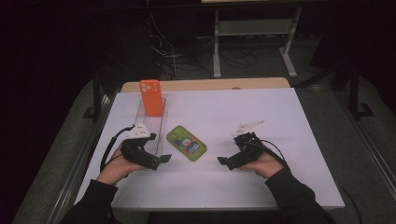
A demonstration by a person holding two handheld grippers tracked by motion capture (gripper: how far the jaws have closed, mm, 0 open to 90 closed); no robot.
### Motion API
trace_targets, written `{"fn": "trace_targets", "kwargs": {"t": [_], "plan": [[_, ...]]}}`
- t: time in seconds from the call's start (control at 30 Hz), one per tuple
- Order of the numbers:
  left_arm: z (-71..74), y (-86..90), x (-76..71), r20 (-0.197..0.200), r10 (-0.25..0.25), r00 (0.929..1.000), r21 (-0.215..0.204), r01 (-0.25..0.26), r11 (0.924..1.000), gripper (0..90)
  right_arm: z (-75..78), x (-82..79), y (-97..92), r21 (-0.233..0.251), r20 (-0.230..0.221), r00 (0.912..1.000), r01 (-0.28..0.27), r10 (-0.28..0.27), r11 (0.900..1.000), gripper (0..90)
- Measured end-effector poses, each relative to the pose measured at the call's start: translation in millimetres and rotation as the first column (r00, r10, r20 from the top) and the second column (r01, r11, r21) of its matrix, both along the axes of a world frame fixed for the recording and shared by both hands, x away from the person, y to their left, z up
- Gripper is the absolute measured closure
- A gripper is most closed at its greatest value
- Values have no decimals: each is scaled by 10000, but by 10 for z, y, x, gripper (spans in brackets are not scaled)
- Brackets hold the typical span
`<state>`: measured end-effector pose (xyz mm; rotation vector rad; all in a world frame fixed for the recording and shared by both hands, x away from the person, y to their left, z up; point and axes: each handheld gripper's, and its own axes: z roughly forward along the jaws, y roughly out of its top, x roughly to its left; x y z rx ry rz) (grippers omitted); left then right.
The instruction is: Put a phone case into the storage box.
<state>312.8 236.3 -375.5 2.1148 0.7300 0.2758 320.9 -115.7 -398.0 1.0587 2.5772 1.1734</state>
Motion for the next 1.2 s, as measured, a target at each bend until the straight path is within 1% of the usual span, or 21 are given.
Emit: {"fn": "trace_targets", "kwargs": {"t": [0.1,0.13,0.23,0.37,0.43,0.57,0.6,0.7,0.77,0.97,1.03,1.1,1.2], "plan": [[-3,16,2,4,-21,10000,64,21,10000,0,6,60,133,-48,-73,9999,-132,132,9999,0],[-5,17,1,-13,35,10000,7,-35,10000,0,5,78,175,-107,-121,9998,-150,149,9998,0],[-1,29,2,-3,41,10000,8,-41,10000,0,-9,139,296,-201,-137,9996,-250,247,9995,0],[0,30,2,6,66,10000,-39,-66,10000,0,-26,237,432,-254,-205,9996,-183,178,9995,0],[1,33,6,16,55,10000,-23,-55,10000,0,-36,287,505,-357,-178,9997,-142,136,9993,0],[4,30,2,-2,91,10000,-83,-91,9999,0,-45,378,647,-506,-285,9996,-60,45,9987,0],[3,28,1,-2,100,10000,-80,-100,9999,0,-51,405,676,-598,-235,9997,-118,104,9981,0],[3,25,0,-7,120,9999,-64,-120,9999,0,-61,460,770,-631,-342,9994,-67,45,9980,0],[4,26,1,-5,134,9999,-59,-134,9999,0,-78,496,834,-732,-335,9994,-98,74,9973,0],[4,23,3,-31,165,9999,-90,-165,9998,0,-137,557,987,-926,-457,9989,-179,137,9955,0],[5,25,5,-31,149,9999,-68,-149,9999,0,-171,574,1035,-1043,-402,9989,-280,239,9942,0],[2,23,6,-32,169,9999,-101,-169,9998,0,-199,571,1085,-1098,-537,9983,-293,235,9935,0],[0,24,9,-19,160,9999,-93,-160,9998,0,-236,574,1148,-1277,-554,9980,-389,321,9911,0]]}}
